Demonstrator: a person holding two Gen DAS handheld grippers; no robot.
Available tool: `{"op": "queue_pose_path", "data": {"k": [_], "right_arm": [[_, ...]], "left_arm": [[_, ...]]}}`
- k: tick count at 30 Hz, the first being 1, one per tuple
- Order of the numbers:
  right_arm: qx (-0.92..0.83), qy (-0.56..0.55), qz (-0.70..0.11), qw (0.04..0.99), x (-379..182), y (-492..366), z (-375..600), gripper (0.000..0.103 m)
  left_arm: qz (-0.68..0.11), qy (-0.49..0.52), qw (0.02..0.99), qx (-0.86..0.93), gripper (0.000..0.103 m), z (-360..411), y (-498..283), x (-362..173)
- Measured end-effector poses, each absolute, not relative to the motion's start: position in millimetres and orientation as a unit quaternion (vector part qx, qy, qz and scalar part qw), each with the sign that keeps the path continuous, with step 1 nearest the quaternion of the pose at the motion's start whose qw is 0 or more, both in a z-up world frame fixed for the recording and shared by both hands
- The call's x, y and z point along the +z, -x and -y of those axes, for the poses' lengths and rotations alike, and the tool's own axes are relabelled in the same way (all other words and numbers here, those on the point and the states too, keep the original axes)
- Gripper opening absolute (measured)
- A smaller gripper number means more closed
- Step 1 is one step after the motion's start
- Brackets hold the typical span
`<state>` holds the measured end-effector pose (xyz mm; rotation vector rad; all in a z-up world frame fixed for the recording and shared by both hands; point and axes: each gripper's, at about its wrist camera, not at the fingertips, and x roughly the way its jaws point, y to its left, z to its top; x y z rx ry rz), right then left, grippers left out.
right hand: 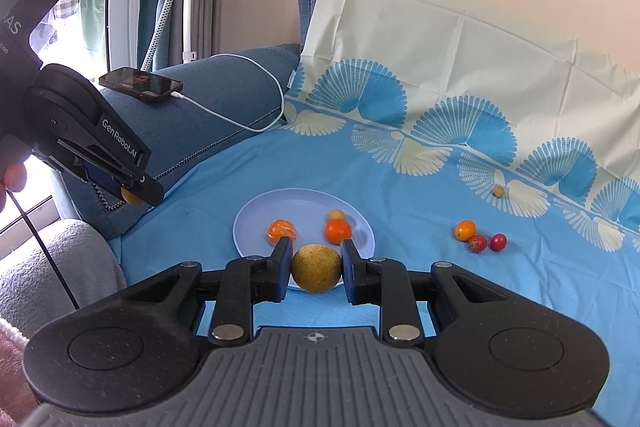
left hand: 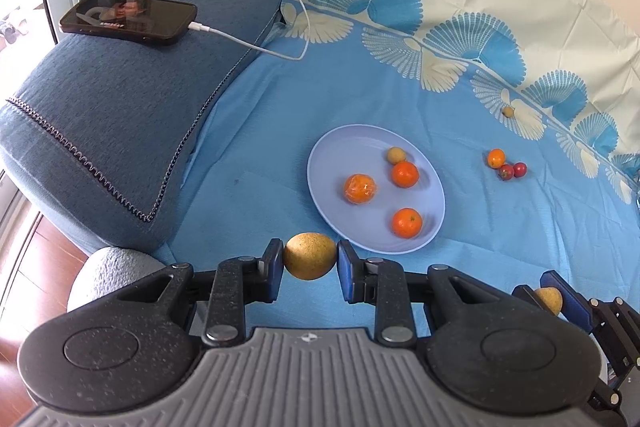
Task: Organize fruits
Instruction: 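Lower both fruits over the plate and open both tools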
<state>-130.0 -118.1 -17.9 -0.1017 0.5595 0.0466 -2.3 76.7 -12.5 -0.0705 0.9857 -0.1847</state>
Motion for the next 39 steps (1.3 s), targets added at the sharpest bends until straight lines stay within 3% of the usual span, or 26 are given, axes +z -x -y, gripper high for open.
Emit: {"op": "queue_pose_path", "data": {"k": [15, 39], "right_arm": [[0.015, 0.035, -0.295, 0.955, -37.3, 82.3, 136.2, 0.027], [0.034, 0.009, -0.376, 0.926, -112.2, -43.6, 150.0, 0.027]], "left_arm": [[-0.481, 0.010, 0.871, -0.105, 0.032, -36.5, -47.9, -30.1], [-0.508, -0.036, 0.854, -0.106, 0.032, 14.7, -161.9, -107.2]]}}
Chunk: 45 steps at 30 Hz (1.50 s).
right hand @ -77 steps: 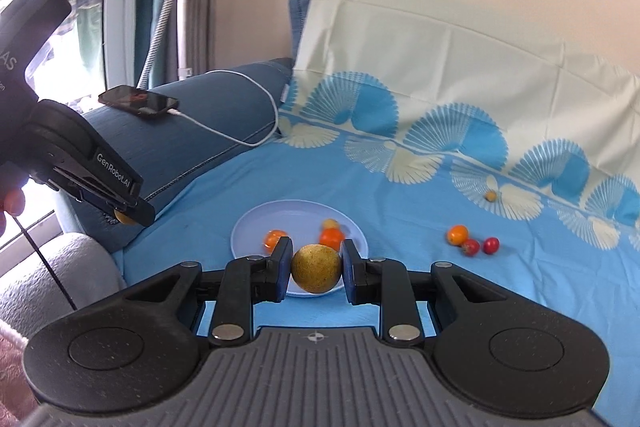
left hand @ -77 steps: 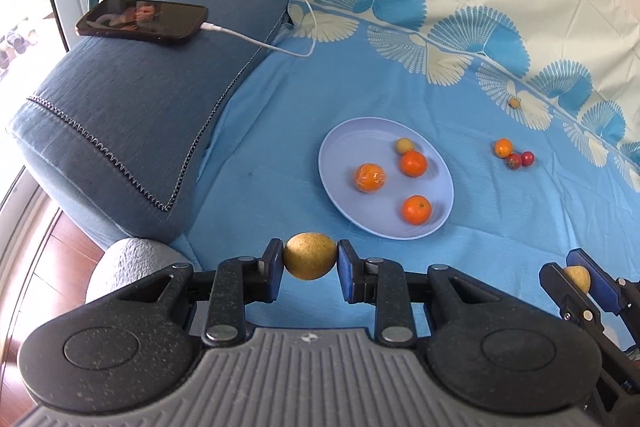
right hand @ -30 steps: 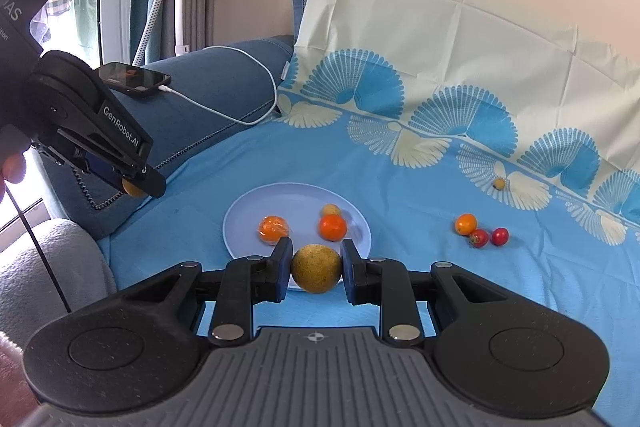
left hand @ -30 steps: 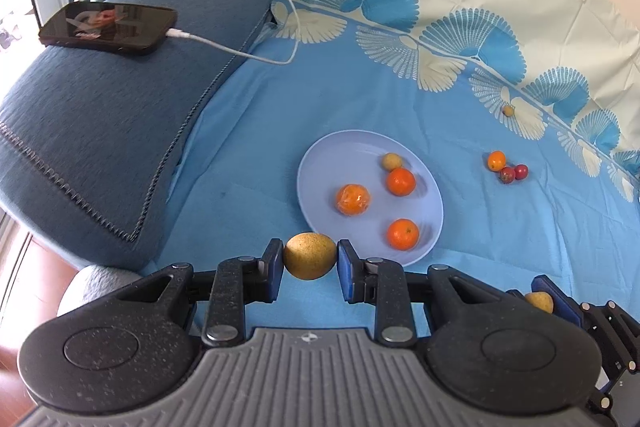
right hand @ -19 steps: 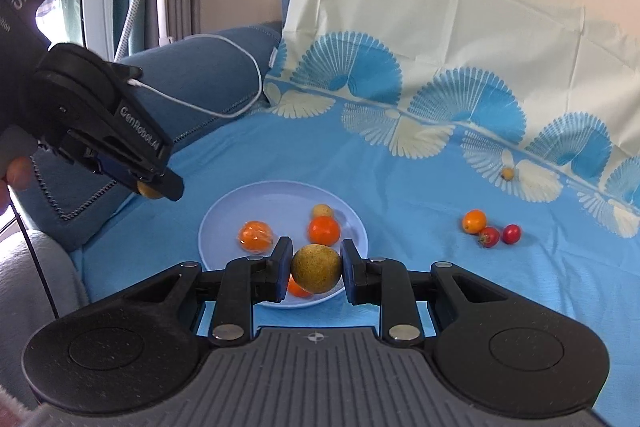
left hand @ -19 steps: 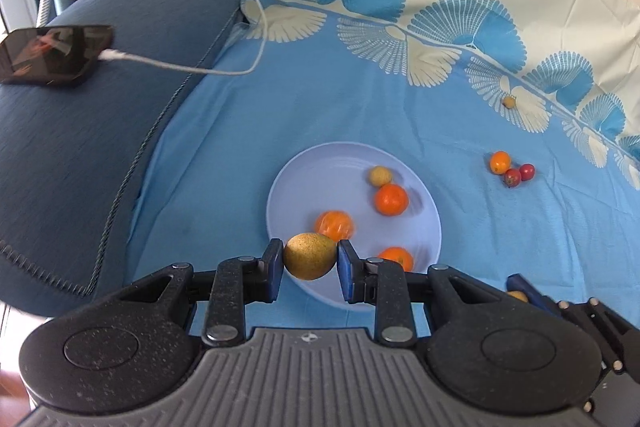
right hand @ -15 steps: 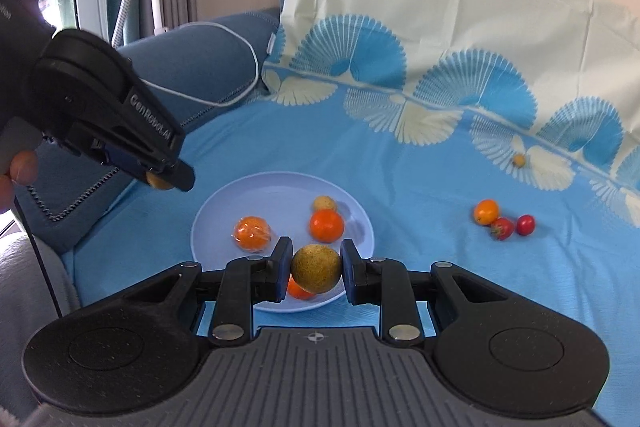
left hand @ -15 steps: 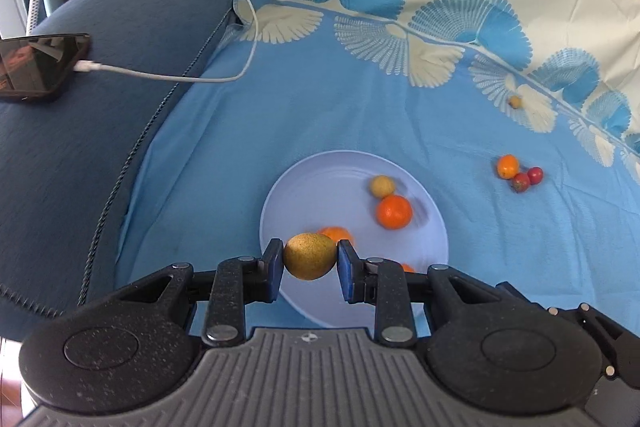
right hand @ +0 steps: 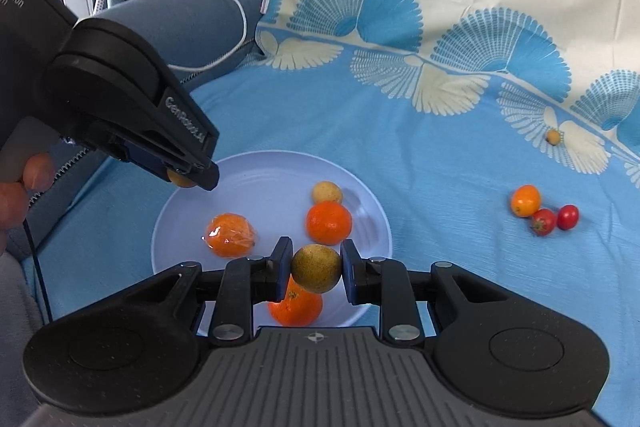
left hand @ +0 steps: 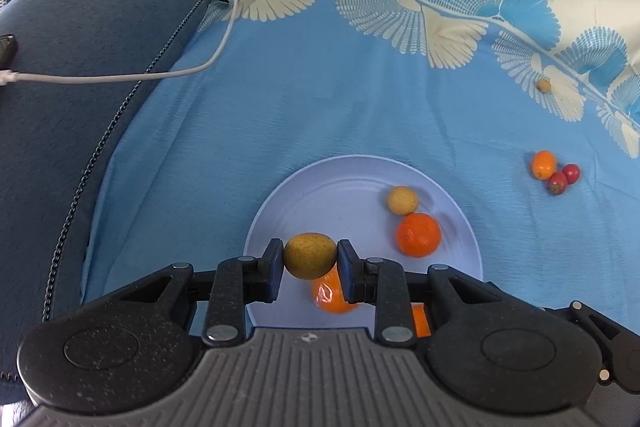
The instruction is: Organize fruits
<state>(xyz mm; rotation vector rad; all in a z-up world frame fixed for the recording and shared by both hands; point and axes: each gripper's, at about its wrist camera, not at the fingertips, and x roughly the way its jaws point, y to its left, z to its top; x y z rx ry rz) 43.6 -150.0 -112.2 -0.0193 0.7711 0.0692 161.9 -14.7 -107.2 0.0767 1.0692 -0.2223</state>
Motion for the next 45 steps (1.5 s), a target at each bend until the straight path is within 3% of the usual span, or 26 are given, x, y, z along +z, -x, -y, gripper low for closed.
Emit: {"op": "queue_pose_path", "data": {"k": [3, 4, 5, 6, 7, 8, 9, 11, 15, 17, 30, 45], "right_arm": [[0.038, 0.013, -0.382, 0.923, -118.4, -50.5, 147.9, 0.027], [0.042, 0.013, -0.383, 0.923, -119.8, -52.5, 146.8, 0.027], [0.046, 0.014, -0.384, 0.922, -120.6, -54.5, 145.9, 0.027], [0.048, 0.013, -0.383, 0.923, -120.8, -56.0, 145.6, 0.028], [0.051, 0.012, -0.380, 0.924, -120.0, -57.0, 145.3, 0.031], [0.055, 0.012, -0.377, 0.925, -118.3, -57.0, 145.4, 0.043], [0.055, 0.012, -0.372, 0.926, -115.8, -55.8, 145.9, 0.057], [0.048, 0.015, -0.364, 0.930, -109.1, -49.8, 146.6, 0.070], [0.039, 0.006, -0.378, 0.925, -94.5, -28.5, 149.2, 0.087], [0.036, -0.004, -0.385, 0.922, -86.9, -12.4, 148.9, 0.090], [0.019, -0.012, -0.357, 0.934, -38.0, 81.5, 128.5, 0.100], [0.001, 0.002, -0.308, 0.952, -10.9, 131.7, 117.0, 0.102]], "left_arm": [[-0.508, -0.045, 0.853, -0.108, 0.032, 16.9, -168.2, -113.1], [-0.504, -0.046, 0.855, -0.115, 0.040, 16.7, -169.1, -113.2], [-0.498, -0.047, 0.858, -0.121, 0.061, 16.3, -168.9, -111.9], [-0.489, -0.046, 0.863, -0.119, 0.074, 14.9, -168.0, -109.3], [-0.477, -0.041, 0.871, -0.111, 0.094, 11.7, -166.0, -105.4], [-0.463, -0.035, 0.879, -0.106, 0.102, 7.7, -162.5, -100.2], [-0.453, -0.034, 0.885, -0.104, 0.103, 4.1, -159.2, -95.2], [-0.450, -0.040, 0.887, -0.100, 0.103, -2.0, -152.1, -86.7], [-0.455, -0.047, 0.886, -0.076, 0.103, -19.9, -128.5, -74.6], [-0.461, -0.047, 0.884, -0.064, 0.103, -29.3, -113.0, -71.1], [-0.484, -0.028, 0.874, -0.045, 0.103, -65.0, -21.7, -54.2], [-0.429, -0.035, 0.900, -0.069, 0.103, -59.9, 39.1, -20.5]]}}
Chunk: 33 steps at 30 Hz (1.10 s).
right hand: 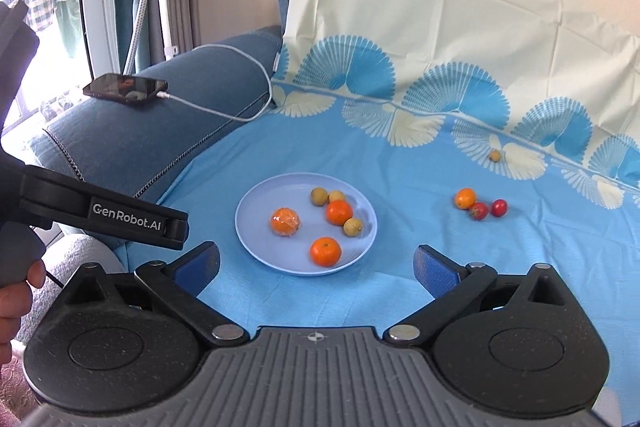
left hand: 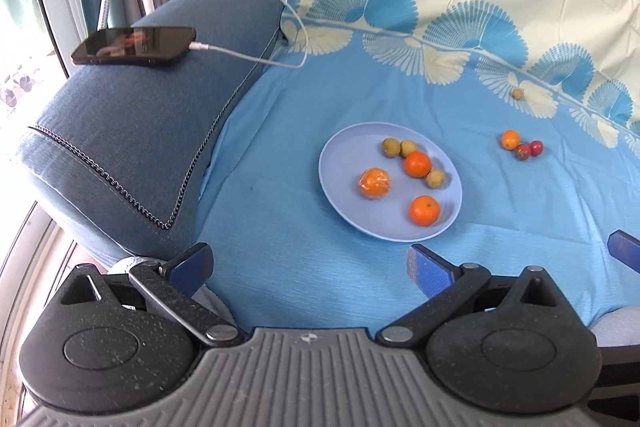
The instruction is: Organize fruits
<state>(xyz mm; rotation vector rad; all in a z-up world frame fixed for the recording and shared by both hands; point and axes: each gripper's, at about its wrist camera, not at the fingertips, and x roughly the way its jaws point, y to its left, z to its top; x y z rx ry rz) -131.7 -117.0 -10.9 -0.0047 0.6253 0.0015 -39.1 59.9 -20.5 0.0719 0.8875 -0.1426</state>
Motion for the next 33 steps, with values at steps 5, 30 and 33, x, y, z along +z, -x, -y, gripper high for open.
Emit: {"op": "queue_pose_path", "data": {"k": [5, 30, 33], "right_arm": [[-0.003, -0.001, -0.302, 0.953, -7.8, 139.6, 118.7, 0.102], [-0.005, 0.000, -0.306, 0.952, -9.1, 137.0, 117.2, 0.102], [-0.005, -0.001, -0.308, 0.951, -9.9, 135.8, 117.4, 0.102]], "left_arm": [[-0.421, -0.036, 0.904, -0.071, 0.103, -57.6, 44.6, -14.6], [-0.424, -0.031, 0.902, -0.073, 0.103, -60.3, 42.2, -14.4], [-0.425, -0.031, 0.902, -0.073, 0.103, -60.2, 41.3, -14.8]]}}
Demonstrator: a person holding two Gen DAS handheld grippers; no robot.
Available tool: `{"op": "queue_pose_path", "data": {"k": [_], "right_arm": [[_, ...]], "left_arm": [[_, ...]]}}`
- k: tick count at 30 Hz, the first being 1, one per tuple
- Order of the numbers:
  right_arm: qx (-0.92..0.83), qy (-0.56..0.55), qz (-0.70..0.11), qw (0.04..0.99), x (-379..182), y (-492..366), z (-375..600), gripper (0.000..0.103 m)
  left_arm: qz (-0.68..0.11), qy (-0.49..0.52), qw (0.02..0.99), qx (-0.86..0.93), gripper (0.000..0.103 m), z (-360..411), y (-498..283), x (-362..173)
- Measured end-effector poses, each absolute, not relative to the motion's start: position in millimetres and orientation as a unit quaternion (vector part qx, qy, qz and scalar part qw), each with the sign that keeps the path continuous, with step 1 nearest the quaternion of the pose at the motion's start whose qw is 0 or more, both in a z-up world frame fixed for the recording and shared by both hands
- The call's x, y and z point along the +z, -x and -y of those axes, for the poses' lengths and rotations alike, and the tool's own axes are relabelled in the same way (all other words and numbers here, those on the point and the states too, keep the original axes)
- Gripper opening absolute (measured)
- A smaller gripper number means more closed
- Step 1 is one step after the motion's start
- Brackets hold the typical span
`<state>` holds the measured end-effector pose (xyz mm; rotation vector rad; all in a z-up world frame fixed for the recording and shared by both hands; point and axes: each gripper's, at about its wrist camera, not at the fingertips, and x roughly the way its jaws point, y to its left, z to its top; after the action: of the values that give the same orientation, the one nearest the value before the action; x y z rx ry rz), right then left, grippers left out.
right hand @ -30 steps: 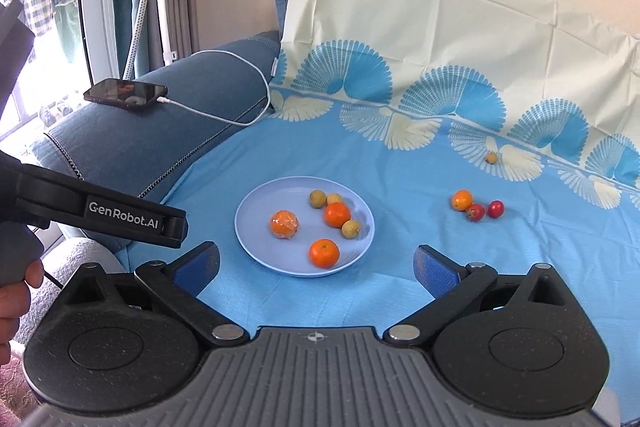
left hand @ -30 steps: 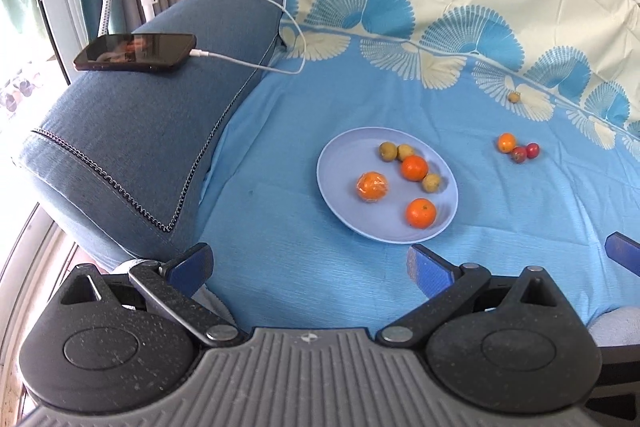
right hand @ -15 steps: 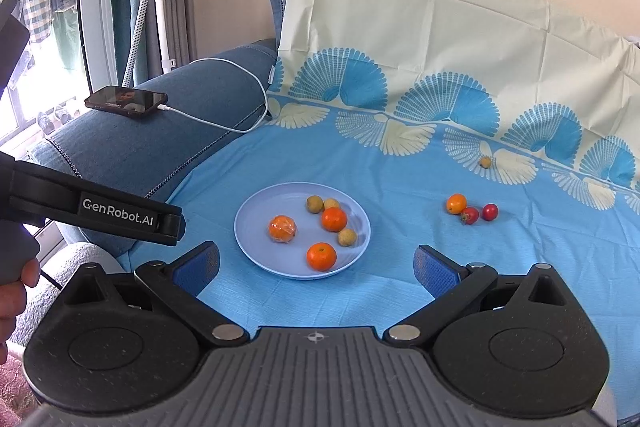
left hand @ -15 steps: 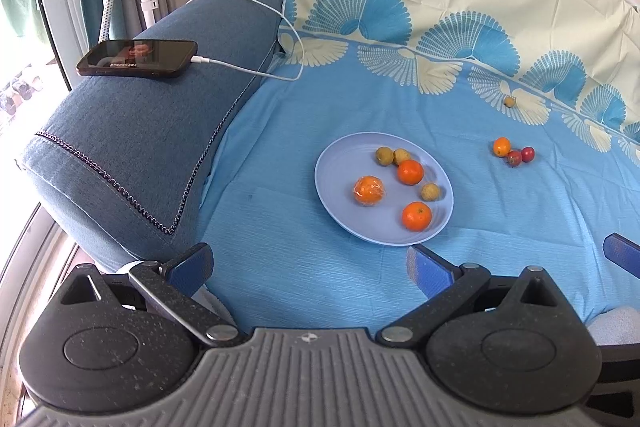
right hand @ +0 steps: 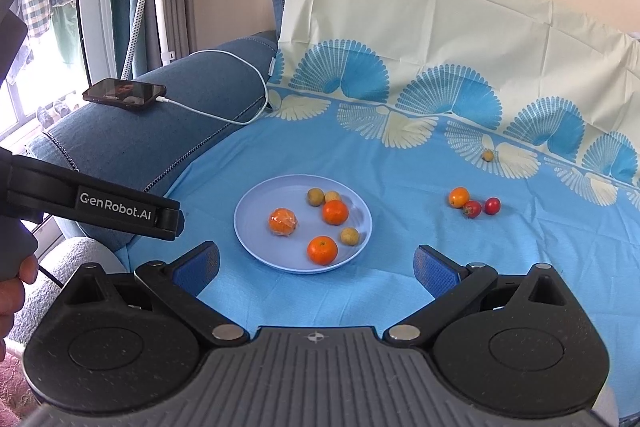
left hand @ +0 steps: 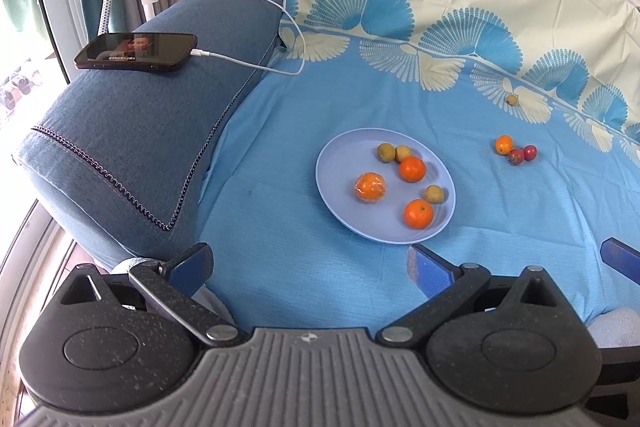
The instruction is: Organize fruits
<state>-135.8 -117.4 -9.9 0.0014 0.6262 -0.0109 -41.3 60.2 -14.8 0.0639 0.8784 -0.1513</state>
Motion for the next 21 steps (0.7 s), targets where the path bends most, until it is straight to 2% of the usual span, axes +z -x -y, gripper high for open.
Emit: {"op": "queue_pose_path", "data": {"k": [21], "right_arm": [[-0.009, -0.007, -0.317, 0.948, -15.8, 130.0, 119.5, 0.102]], "left_arm": [[-0.434, -0.034, 0.897, -0.073, 0.103, -57.1, 31.7, -19.2]]}}
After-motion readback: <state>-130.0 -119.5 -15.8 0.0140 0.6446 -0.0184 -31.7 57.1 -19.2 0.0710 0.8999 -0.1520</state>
